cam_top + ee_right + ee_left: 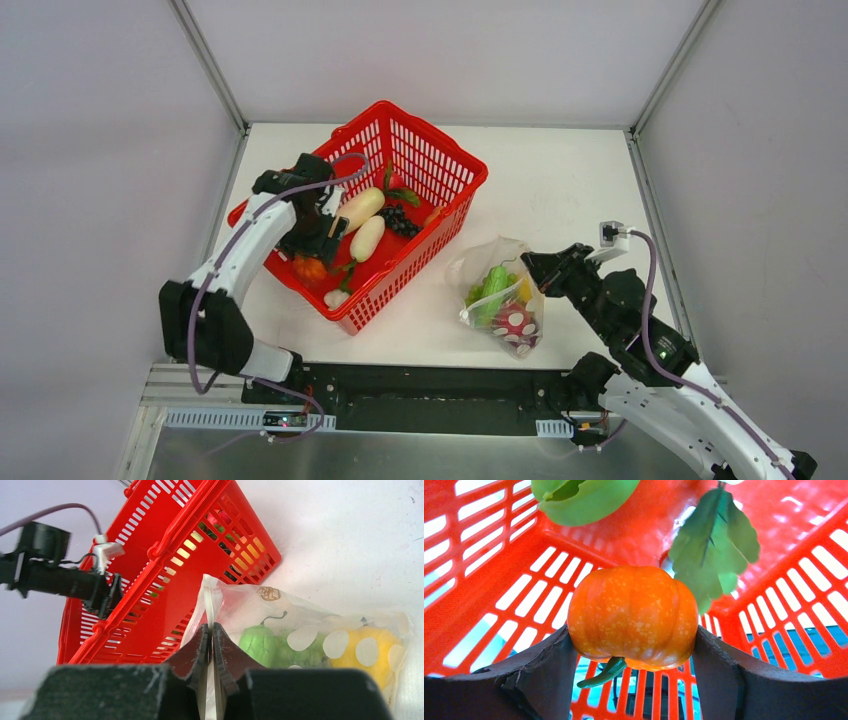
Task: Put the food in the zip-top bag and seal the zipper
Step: Pick up the fake vegetable from the bin, then place the fake vegetable in the zipper food storage bag.
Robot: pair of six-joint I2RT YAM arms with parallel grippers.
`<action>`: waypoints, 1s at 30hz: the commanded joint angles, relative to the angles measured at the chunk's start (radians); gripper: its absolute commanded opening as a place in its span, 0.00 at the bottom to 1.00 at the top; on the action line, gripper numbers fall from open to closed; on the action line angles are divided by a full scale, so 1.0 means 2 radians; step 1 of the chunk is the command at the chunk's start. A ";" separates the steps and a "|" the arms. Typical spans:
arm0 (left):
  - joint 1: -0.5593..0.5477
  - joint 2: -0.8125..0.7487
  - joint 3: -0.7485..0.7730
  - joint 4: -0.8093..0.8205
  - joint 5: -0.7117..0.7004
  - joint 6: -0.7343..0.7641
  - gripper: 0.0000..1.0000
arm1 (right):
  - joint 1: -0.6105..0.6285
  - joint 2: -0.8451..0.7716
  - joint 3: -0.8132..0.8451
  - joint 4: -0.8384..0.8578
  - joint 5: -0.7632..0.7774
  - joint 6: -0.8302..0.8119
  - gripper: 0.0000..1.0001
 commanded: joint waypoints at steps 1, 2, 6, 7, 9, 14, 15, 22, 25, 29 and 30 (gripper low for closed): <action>0.000 -0.068 -0.016 -0.029 0.017 -0.017 0.50 | 0.002 0.005 0.017 0.022 0.000 0.003 0.09; -0.003 -0.082 -0.020 -0.026 0.021 -0.020 0.50 | 0.001 0.006 0.017 0.023 -0.001 0.003 0.09; -0.009 -0.148 -0.039 0.026 0.104 -0.030 0.50 | 0.001 0.011 0.017 0.026 -0.005 0.005 0.09; -0.010 -0.170 -0.046 0.049 0.139 -0.030 0.50 | 0.002 0.012 0.017 0.026 -0.006 0.006 0.09; -0.011 -0.221 -0.067 0.114 0.200 -0.064 0.50 | 0.002 0.014 0.017 0.026 -0.010 0.008 0.09; -0.034 -0.317 -0.091 0.231 0.251 -0.145 0.46 | 0.001 0.011 0.016 0.025 -0.016 0.014 0.09; -0.042 -0.331 -0.090 0.239 0.242 -0.152 0.46 | 0.001 0.010 0.015 0.026 -0.017 0.015 0.09; -0.109 -0.391 -0.114 0.343 0.249 -0.210 0.49 | 0.001 0.016 0.016 0.032 -0.035 0.020 0.09; -0.152 -0.386 -0.113 0.358 0.240 -0.214 0.49 | 0.002 0.020 0.016 0.037 -0.045 0.023 0.09; -0.212 -0.366 -0.127 0.417 0.237 -0.235 0.49 | 0.002 0.018 0.017 0.039 -0.053 0.027 0.09; -0.231 -0.357 -0.128 0.429 0.232 -0.235 0.49 | 0.002 0.016 0.016 0.040 -0.055 0.028 0.09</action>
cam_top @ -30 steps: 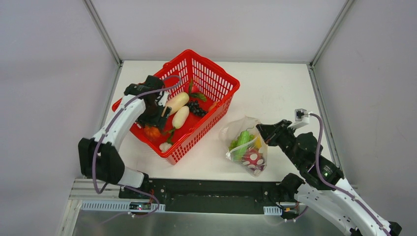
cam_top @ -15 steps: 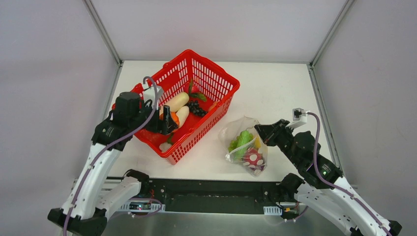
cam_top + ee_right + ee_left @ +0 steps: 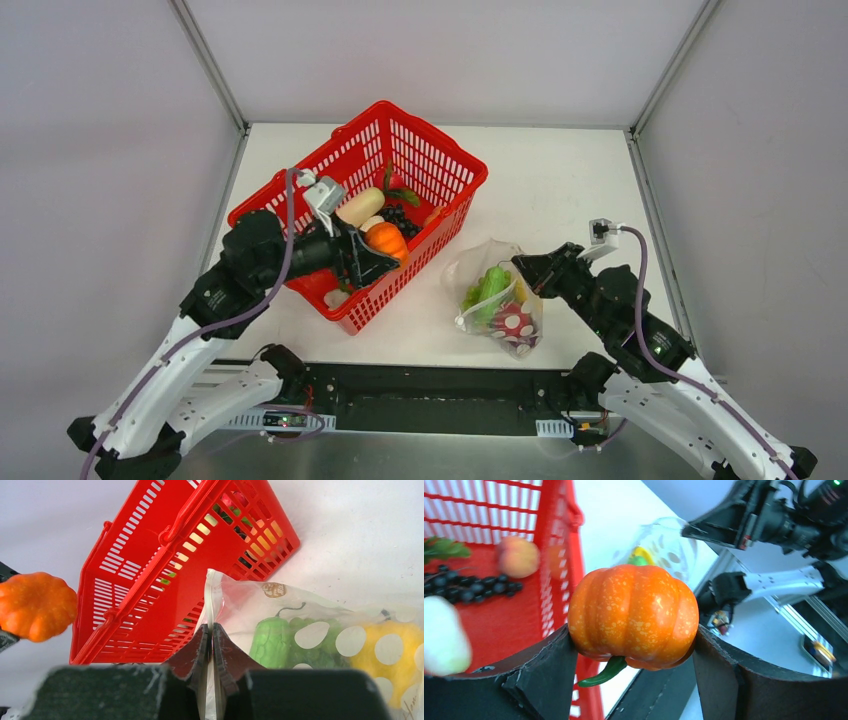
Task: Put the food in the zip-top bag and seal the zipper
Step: Place the fake vegetable in the zipper food storage bag.
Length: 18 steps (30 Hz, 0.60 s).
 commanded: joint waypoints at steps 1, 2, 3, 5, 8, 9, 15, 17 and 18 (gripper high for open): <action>-0.070 0.037 -0.010 0.099 -0.007 -0.025 0.49 | 0.002 -0.004 0.016 0.034 -0.017 0.012 0.09; -0.089 0.050 -0.008 0.105 -0.018 -0.023 0.49 | 0.001 -0.006 0.016 0.035 -0.020 0.012 0.09; -0.108 0.067 -0.003 0.107 -0.029 -0.019 0.49 | 0.001 -0.008 0.016 0.035 -0.021 0.012 0.09; -0.142 0.099 0.010 0.111 -0.056 -0.009 0.48 | 0.002 -0.010 0.015 0.035 -0.021 0.012 0.09; -0.188 0.153 0.032 0.121 -0.098 0.003 0.48 | 0.001 -0.010 0.017 0.031 -0.022 0.011 0.09; -0.199 0.172 0.041 0.123 -0.113 0.005 0.48 | 0.001 -0.010 0.018 0.030 -0.022 0.011 0.09; -0.246 0.272 0.116 0.077 -0.217 0.019 0.47 | 0.002 -0.020 0.017 0.028 -0.026 0.013 0.09; -0.251 0.296 0.132 0.053 -0.256 0.018 0.47 | 0.001 -0.024 0.018 0.027 -0.027 0.013 0.09; -0.251 0.305 0.134 0.050 -0.264 0.016 0.47 | 0.001 -0.028 0.017 0.026 -0.026 0.013 0.09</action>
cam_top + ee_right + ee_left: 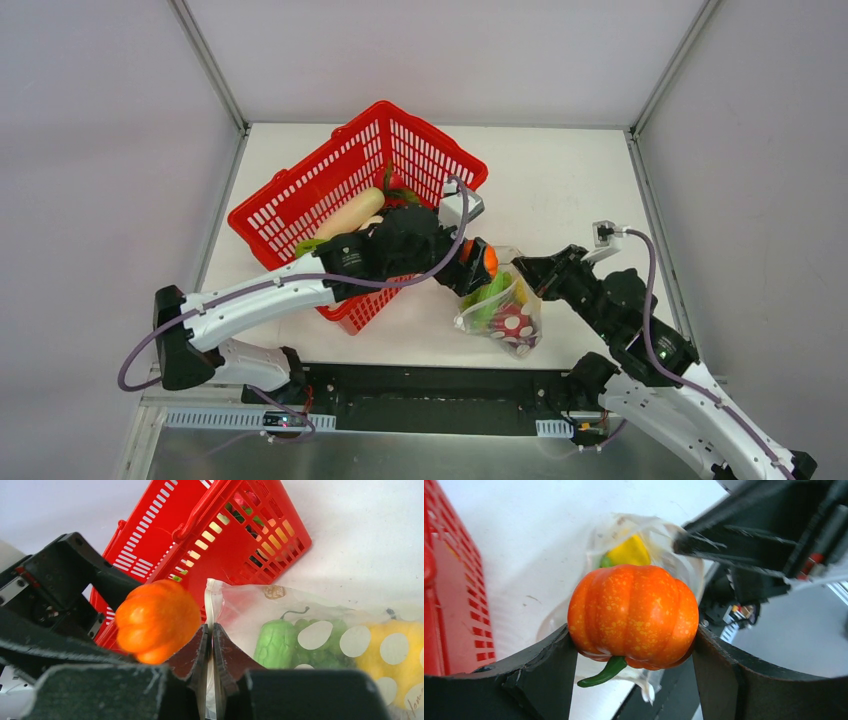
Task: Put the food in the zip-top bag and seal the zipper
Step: Place the fake vegetable in the zipper food storage bag.
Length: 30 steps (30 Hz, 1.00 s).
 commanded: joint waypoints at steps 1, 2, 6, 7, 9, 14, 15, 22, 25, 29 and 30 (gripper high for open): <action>-0.005 0.027 0.041 -0.024 -0.093 0.010 0.47 | 0.002 -0.017 0.018 0.025 -0.007 0.005 0.09; -0.006 0.032 0.041 -0.020 -0.093 0.009 0.47 | 0.002 -0.020 0.017 0.025 -0.007 0.006 0.09; -0.009 0.057 0.049 -0.017 -0.098 0.006 0.47 | 0.002 -0.028 0.017 0.026 -0.006 0.006 0.09; -0.009 0.061 0.049 -0.014 -0.098 0.007 0.47 | 0.001 -0.028 0.017 0.026 -0.008 0.006 0.09; -0.010 0.070 0.048 0.001 -0.077 0.012 0.48 | 0.002 -0.027 0.016 0.029 -0.012 0.007 0.09; -0.023 0.099 0.066 0.004 -0.009 0.037 0.50 | 0.001 -0.022 0.005 0.053 -0.021 0.034 0.08; -0.028 0.100 0.068 0.006 -0.003 0.042 0.50 | 0.001 -0.024 0.002 0.059 -0.022 0.038 0.08; -0.037 0.096 0.039 0.076 0.066 0.032 0.52 | 0.001 -0.023 -0.006 0.065 -0.014 0.043 0.08; -0.037 0.098 0.031 0.112 0.094 0.021 0.53 | 0.001 -0.020 -0.005 0.065 -0.016 0.041 0.08; -0.037 0.119 0.047 0.092 0.084 0.016 0.54 | 0.002 -0.020 -0.004 0.065 -0.022 0.039 0.08; -0.036 0.124 0.047 0.088 0.075 0.013 0.54 | 0.001 -0.020 -0.004 0.065 -0.022 0.038 0.08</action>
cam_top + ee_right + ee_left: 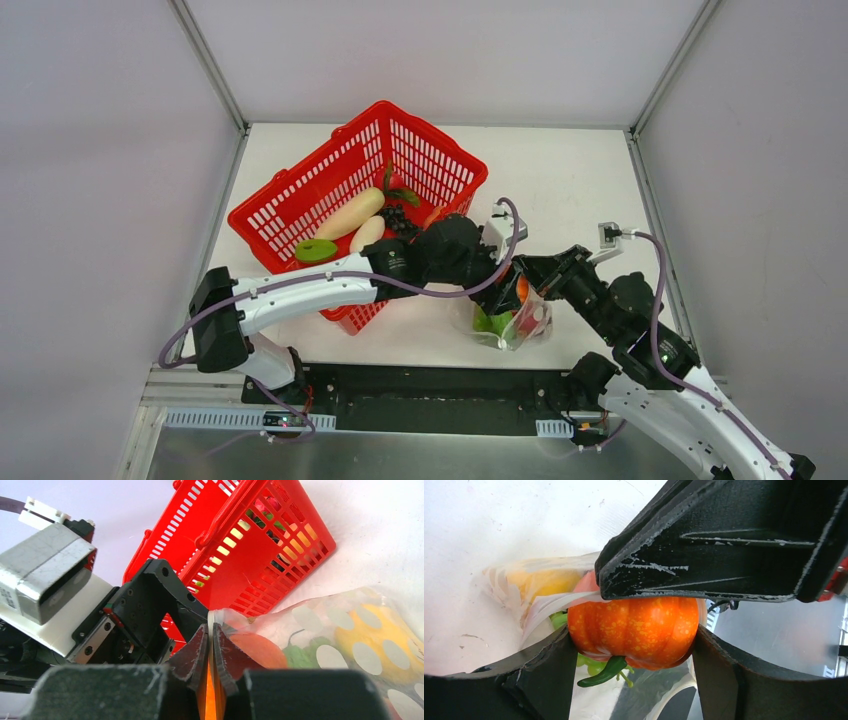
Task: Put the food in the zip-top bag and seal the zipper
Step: Place the fake vegetable in the zipper food storage bag.
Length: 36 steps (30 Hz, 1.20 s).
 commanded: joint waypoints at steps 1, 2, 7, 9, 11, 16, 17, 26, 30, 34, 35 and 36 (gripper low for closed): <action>-0.001 0.018 0.013 0.028 -0.006 -0.015 0.54 | 0.002 -0.001 0.005 0.037 -0.011 0.006 0.08; -0.001 0.021 0.010 0.029 -0.023 -0.020 0.54 | 0.002 -0.002 0.005 0.037 -0.011 0.005 0.08; -0.001 0.022 -0.012 0.056 -0.077 -0.033 0.56 | 0.002 -0.011 0.008 0.035 -0.017 0.006 0.08; -0.001 0.020 -0.018 0.070 -0.089 -0.037 0.56 | 0.002 -0.012 0.009 0.036 -0.023 0.008 0.08; -0.002 0.017 -0.026 0.101 -0.090 -0.043 0.57 | 0.002 -0.009 0.010 0.038 -0.026 0.008 0.08; -0.005 0.019 -0.046 0.160 -0.114 -0.060 0.59 | 0.001 -0.007 0.014 0.037 -0.035 0.011 0.08; -0.006 0.020 -0.050 0.168 -0.118 -0.067 0.61 | 0.001 -0.008 0.013 0.037 -0.035 0.011 0.08; -0.006 0.041 -0.032 0.157 -0.144 -0.068 0.72 | 0.002 -0.006 0.012 0.037 -0.029 0.012 0.08; -0.007 0.055 -0.013 0.120 -0.140 -0.065 0.76 | 0.001 -0.008 0.011 0.036 -0.022 0.010 0.08; -0.008 0.051 -0.003 0.094 -0.140 -0.063 0.80 | 0.002 -0.028 0.009 0.010 0.046 0.023 0.06; -0.008 0.049 -0.002 0.090 -0.141 -0.064 0.81 | 0.002 -0.038 0.001 0.014 0.058 0.019 0.06; -0.008 0.048 0.003 0.082 -0.144 -0.063 0.82 | 0.002 -0.047 -0.006 0.020 0.066 0.014 0.06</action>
